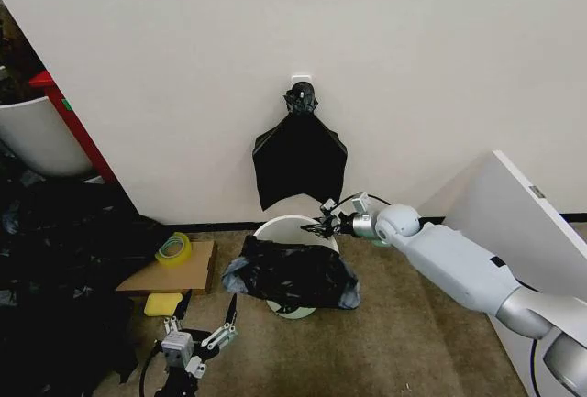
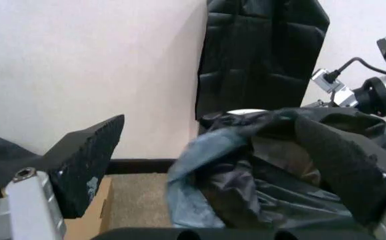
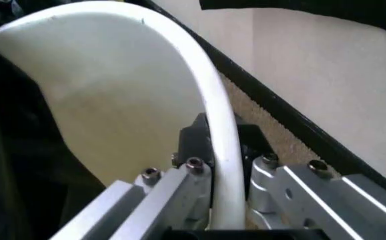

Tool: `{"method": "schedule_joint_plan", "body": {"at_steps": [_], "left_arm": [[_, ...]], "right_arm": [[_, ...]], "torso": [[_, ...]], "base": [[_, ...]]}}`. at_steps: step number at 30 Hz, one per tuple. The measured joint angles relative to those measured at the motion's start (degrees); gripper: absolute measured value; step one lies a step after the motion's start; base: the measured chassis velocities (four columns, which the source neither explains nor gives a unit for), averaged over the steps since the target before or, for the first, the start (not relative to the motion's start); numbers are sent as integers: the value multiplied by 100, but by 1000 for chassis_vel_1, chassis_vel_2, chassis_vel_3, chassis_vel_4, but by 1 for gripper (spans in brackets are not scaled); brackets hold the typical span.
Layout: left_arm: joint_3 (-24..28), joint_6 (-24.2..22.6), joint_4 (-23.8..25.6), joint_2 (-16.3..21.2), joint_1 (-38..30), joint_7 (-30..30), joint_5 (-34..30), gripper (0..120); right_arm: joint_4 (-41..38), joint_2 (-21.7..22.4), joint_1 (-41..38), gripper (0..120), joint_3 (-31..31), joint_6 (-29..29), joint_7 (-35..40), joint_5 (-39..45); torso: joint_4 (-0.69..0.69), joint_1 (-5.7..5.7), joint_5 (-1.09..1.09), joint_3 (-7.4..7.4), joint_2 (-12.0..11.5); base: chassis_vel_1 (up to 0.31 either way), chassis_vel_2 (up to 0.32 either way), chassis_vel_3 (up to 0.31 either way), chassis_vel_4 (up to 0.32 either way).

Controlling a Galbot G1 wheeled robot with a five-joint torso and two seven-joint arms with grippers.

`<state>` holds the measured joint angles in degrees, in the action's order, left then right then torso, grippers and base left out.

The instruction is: Place the garbage bag over the trash bin.

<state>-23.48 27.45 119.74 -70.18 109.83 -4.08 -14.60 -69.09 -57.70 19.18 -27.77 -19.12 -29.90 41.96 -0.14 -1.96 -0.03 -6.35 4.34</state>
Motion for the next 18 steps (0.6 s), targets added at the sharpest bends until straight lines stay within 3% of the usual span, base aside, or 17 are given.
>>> {"method": "schedule_joint_plan", "body": {"at_steps": [10, 18], "left_arm": [[3, -12, 28, 34, 22, 30, -46, 100], [18, -137, 117, 61, -133, 34, -216, 100]], "right_arm": [[-204, 161, 319, 2, 291, -20, 182, 201], [-855, 483, 991, 2, 1047, -459, 1233, 991]], "torso": [[1, 0, -1, 0, 0], [-1, 0, 0, 0, 0]], "base": [[0, 0, 0, 0], [0, 0, 0, 0]]}}
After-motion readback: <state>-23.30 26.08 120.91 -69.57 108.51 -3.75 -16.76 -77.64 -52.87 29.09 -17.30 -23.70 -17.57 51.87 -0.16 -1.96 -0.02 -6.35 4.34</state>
